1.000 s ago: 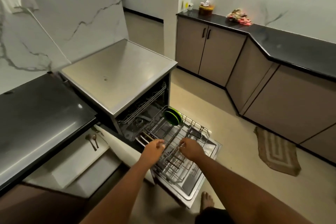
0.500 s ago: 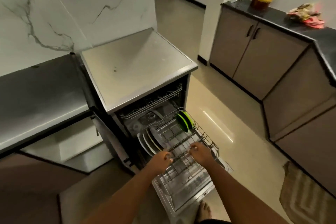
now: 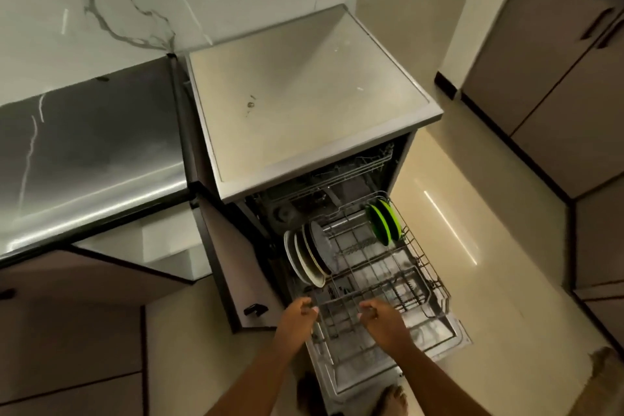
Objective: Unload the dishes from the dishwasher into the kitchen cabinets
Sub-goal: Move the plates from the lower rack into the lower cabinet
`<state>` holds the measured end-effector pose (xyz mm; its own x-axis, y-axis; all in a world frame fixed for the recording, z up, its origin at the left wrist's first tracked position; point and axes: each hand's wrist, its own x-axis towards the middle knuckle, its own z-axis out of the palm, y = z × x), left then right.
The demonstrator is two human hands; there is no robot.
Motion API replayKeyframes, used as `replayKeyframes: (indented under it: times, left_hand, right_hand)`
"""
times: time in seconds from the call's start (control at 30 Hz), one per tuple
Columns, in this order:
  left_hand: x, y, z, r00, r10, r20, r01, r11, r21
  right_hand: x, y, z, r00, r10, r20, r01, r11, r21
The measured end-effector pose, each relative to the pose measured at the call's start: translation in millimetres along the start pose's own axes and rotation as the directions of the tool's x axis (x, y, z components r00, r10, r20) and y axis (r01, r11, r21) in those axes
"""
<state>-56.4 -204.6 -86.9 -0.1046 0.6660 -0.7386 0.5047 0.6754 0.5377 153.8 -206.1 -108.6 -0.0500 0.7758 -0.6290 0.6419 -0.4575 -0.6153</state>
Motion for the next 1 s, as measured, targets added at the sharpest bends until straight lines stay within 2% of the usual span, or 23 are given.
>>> replayKeyframes:
  times: [0.3, 0.4, 0.57, 0.73, 0.83, 0.9, 1.0]
  left_hand:
    - [123, -34, 27, 0.971, -0.223, -0.088, 0.193, 0.944, -0.267]
    - [165, -48, 44, 0.951, -0.275, -0.139, 0.221, 0.923, -0.314]
    - [228, -57, 59, 0.892, -0.384, -0.239, 0.267, 0.873, -0.408]
    - [289, -66, 55, 0.831, -0.37, -0.415, 0.169, 0.879, -0.446]
    - [308, -67, 52, 0.802, -0.371, -0.469, 0.132, 0.875, -0.466]
    - [318, -72, 53, 0.815, -0.371, -0.446, 0.142, 0.873, -0.467]
    - [331, -80, 53, 0.854, -0.299, -0.426, 0.098, 0.896, -0.432]
  right_hand:
    - [90, 12, 33, 0.998, -0.011, 0.065, 0.011, 1.0, 0.001]
    - [127, 36, 48, 0.99, -0.067, 0.126, 0.068, 0.998, -0.003]
    - [181, 68, 58, 0.984, -0.048, 0.172, 0.048, 0.999, 0.008]
    - [219, 87, 60, 0.979, -0.102, 0.179, 0.116, 0.991, -0.069]
    - [232, 100, 63, 0.973, -0.104, 0.207, 0.122, 0.989, -0.078]
    - [235, 108, 65, 0.975, -0.081, 0.207, 0.093, 0.994, -0.05]
    - [235, 111, 71, 0.978, -0.102, 0.181, 0.11, 0.993, -0.035]
